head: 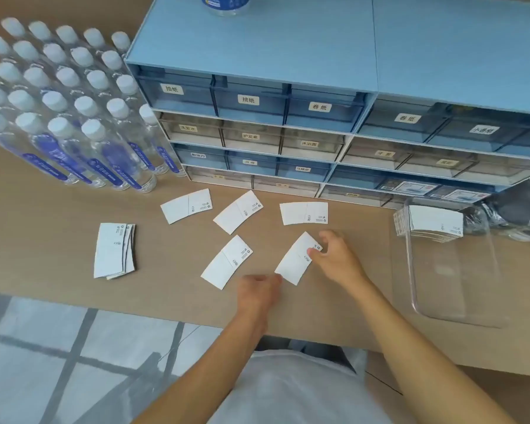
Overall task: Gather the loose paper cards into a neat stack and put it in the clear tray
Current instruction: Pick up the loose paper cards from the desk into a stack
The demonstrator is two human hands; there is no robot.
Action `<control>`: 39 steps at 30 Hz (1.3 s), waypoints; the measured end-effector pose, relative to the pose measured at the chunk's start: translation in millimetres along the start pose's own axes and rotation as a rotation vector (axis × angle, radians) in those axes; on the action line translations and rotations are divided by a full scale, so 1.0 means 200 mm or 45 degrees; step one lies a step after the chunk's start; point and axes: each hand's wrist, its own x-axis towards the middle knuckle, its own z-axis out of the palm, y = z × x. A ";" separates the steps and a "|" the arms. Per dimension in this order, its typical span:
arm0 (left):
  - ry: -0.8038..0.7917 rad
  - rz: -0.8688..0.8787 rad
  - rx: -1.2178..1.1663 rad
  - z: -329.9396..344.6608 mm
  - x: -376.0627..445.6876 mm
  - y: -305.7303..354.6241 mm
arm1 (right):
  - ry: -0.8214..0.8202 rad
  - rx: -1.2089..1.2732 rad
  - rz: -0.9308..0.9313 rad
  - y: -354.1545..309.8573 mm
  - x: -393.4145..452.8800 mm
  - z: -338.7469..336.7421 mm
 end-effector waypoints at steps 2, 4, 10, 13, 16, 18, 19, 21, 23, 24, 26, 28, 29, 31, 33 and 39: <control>0.049 -0.028 -0.018 0.04 0.01 0.01 | 0.017 -0.051 0.003 -0.01 0.03 -0.01; 0.105 -0.061 -0.046 0.09 0.01 0.01 | 0.012 -0.091 -0.001 -0.02 0.06 0.00; 0.222 -0.065 -0.023 0.20 0.02 0.01 | -0.064 -0.209 -0.040 -0.01 0.10 0.05; 0.225 -0.095 -0.048 0.23 0.03 0.02 | -0.023 -0.173 -0.032 0.00 0.11 0.06; 0.254 -0.099 -0.076 0.23 0.04 0.03 | 0.008 -0.064 0.014 0.02 0.12 0.04; 0.281 -0.071 -0.070 0.22 0.06 0.04 | 0.006 0.052 0.050 0.04 0.12 0.03; 0.295 -0.049 -0.060 0.22 0.07 0.05 | 0.015 0.108 0.066 0.05 0.11 0.03; 0.296 -0.011 -0.031 0.23 0.09 0.08 | 0.060 0.202 0.098 0.06 0.10 0.01; 0.273 0.034 0.002 0.25 0.10 0.12 | 0.108 0.247 0.119 0.06 0.09 0.00; 0.263 0.060 0.026 0.26 0.11 0.14 | 0.128 0.260 0.132 0.06 0.08 -0.01; 0.251 0.124 0.092 0.28 0.14 0.19 | 0.169 0.280 0.154 0.07 0.09 -0.03; 0.253 0.201 0.163 0.31 0.16 0.24 | 0.200 0.300 0.175 0.06 0.11 -0.06; 0.256 0.240 0.192 0.32 0.18 0.27 | 0.208 0.314 0.186 0.05 0.13 -0.08; 0.268 0.303 0.244 0.34 0.22 0.33 | 0.218 0.327 0.210 0.02 0.17 -0.10; 0.290 0.341 0.317 0.36 0.26 0.38 | 0.217 0.322 0.236 0.00 0.22 -0.12; 0.331 0.298 0.423 0.40 0.37 0.48 | 0.196 0.293 0.276 -0.05 0.36 -0.13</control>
